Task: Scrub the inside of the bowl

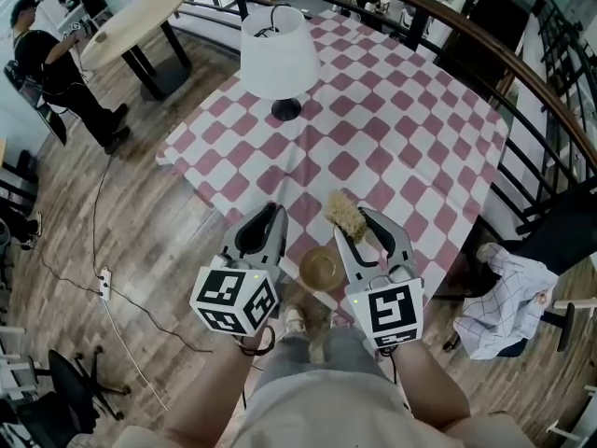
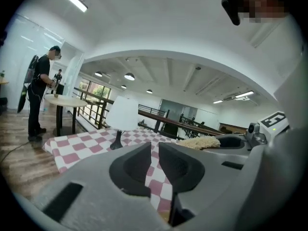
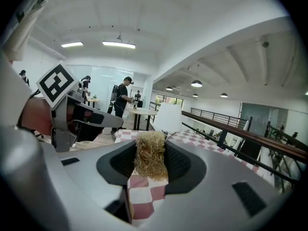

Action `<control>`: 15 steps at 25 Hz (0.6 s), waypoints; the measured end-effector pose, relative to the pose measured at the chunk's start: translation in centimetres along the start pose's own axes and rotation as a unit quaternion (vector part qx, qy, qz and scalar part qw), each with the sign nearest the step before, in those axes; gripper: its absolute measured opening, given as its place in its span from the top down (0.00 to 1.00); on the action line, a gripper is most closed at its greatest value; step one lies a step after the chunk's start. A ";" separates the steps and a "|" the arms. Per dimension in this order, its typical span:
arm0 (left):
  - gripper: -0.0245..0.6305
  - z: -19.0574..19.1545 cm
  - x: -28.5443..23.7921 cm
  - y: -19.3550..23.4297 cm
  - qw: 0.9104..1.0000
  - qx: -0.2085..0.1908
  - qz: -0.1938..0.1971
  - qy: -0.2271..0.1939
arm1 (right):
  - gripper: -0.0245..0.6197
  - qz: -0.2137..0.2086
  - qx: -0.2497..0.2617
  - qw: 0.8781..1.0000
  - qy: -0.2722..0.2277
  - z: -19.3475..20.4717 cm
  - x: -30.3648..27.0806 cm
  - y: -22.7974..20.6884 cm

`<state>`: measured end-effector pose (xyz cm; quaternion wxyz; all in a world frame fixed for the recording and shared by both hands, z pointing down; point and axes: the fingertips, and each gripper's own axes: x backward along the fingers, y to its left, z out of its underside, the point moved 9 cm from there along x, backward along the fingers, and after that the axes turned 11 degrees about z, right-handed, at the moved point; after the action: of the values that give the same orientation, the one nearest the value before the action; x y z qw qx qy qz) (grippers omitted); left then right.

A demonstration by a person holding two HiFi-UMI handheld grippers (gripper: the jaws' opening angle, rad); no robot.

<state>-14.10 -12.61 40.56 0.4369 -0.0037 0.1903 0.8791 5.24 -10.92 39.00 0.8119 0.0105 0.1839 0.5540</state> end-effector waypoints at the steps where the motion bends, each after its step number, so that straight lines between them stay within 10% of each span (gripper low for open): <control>1: 0.87 -1.0 0.3 -0.3 1.000 -0.017 -0.002 -0.009 | 0.73 0.000 -0.001 1.000 -0.010 -0.8 0.3 0.0; 15: 0.94 -9.8 5.6 -7.3 0.964 -0.213 -0.025 -0.157 | 0.73 0.023 -0.008 0.989 -0.144 -9.9 5.8 -0.7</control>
<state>-13.47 -7.67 28.07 0.4721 0.0365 -0.0725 0.8778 4.64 -7.80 27.94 0.8172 0.0878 0.0598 0.5665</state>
